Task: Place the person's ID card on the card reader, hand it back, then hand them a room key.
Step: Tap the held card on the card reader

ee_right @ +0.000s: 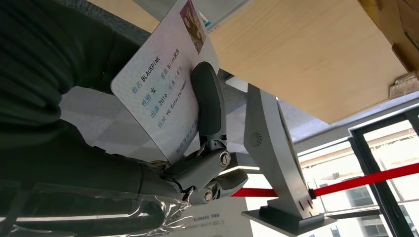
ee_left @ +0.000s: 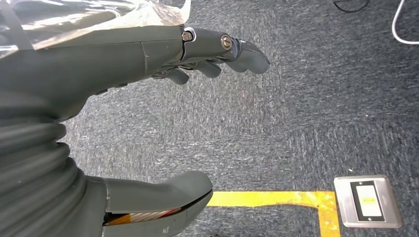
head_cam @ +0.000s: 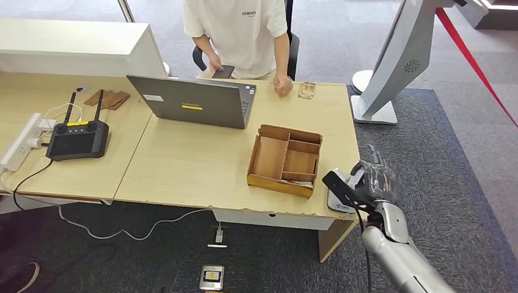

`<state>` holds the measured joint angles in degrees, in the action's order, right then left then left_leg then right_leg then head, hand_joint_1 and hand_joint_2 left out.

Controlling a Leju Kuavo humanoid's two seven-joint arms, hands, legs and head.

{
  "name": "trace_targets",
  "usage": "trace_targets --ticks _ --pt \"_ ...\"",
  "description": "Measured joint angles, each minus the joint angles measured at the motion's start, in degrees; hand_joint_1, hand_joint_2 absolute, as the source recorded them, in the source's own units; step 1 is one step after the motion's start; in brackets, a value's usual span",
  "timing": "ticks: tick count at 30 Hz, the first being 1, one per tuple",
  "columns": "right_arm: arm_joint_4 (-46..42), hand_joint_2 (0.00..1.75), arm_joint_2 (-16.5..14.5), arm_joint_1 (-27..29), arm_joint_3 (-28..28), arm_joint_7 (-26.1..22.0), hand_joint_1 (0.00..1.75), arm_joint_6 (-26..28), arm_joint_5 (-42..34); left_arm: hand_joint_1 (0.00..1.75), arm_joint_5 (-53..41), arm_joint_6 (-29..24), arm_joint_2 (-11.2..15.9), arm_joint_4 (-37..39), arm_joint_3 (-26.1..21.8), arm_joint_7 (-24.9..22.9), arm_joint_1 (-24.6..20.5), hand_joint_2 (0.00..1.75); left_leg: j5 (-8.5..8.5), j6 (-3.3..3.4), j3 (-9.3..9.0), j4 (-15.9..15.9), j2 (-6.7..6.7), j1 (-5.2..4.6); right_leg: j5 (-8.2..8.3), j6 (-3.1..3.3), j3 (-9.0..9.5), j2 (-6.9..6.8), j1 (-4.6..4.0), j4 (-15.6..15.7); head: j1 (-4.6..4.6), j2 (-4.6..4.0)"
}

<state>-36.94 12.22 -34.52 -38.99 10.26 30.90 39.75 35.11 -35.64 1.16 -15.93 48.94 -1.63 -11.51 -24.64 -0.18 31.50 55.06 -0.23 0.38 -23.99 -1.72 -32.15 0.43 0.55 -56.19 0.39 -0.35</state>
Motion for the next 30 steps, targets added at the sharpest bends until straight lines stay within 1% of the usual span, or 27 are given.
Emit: trace_targets --ticks 13,30 --pt "2.74 1.75 -0.76 1.91 -0.01 -0.48 1.75 -0.30 -1.38 0.00 0.02 -0.03 0.00 0.15 0.00 0.27 0.46 1.75 0.00 0.00 -0.01 0.00 0.01 0.00 0.00 0.00 0.00 0.00 0.00 0.01 -0.01 0.00" --pt "3.28 1.75 -1.58 2.17 0.00 -1.17 1.75 -0.58 -2.51 0.00 1.15 -0.12 0.00 0.19 0.18 0.24 0.63 1.75 0.01 0.00 -0.06 0.00 0.02 0.00 0.00 0.00 0.05 0.00 0.00 0.01 0.00 -0.01"
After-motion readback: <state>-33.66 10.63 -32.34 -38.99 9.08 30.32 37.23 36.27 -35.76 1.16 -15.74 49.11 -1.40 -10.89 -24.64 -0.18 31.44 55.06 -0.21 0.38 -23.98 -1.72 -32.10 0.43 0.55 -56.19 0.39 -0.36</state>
